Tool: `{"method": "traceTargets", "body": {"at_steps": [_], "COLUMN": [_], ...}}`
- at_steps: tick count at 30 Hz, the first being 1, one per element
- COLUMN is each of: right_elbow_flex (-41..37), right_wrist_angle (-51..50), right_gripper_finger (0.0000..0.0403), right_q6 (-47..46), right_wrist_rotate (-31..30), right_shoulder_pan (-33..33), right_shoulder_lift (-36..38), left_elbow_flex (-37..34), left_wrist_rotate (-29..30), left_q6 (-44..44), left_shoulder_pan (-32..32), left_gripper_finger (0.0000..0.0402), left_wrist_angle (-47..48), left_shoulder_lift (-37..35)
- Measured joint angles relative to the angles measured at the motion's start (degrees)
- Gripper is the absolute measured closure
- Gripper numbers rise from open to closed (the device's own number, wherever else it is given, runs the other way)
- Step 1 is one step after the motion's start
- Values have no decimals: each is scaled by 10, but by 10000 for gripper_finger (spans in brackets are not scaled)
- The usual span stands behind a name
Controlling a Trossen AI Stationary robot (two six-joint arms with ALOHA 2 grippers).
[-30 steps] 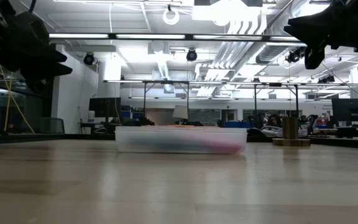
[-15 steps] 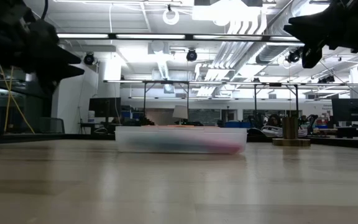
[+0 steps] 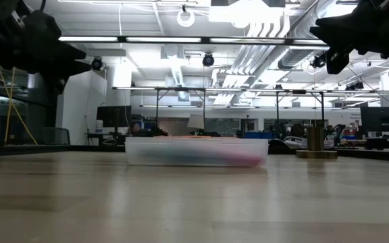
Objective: Pick & place school supplies into a supply box
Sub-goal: Return to Home Position
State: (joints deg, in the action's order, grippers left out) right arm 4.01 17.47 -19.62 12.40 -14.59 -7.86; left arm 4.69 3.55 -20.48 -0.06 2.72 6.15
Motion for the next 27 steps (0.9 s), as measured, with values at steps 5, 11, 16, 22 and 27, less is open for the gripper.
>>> {"method": "traceTargets", "body": {"at_steps": [5,11,16,22,27], "right_elbow_flex": [0,0,0,0,0], "right_wrist_angle": [0,13,15,9,-7], "right_gripper_finger": [352,350,351,351,351], "right_q6": [5,17,6,22,32], "right_wrist_rotate": [24,35,78,91,90], "right_shoulder_pan": [0,0,0,0,0], "right_shoulder_lift": [0,0,0,0,0], "left_elbow_flex": [0,0,0,0,0], "left_wrist_rotate": [91,165,114,93,90], "left_q6": [22,28,33,56,86], "left_shoulder_pan": [-66,-97,-97,-97,-97], "left_gripper_finger": [229,229,229,229,229], "left_wrist_angle": [-1,-17,-27,-26,-25], "left_shoulder_lift": [0,0,0,0,0]}}
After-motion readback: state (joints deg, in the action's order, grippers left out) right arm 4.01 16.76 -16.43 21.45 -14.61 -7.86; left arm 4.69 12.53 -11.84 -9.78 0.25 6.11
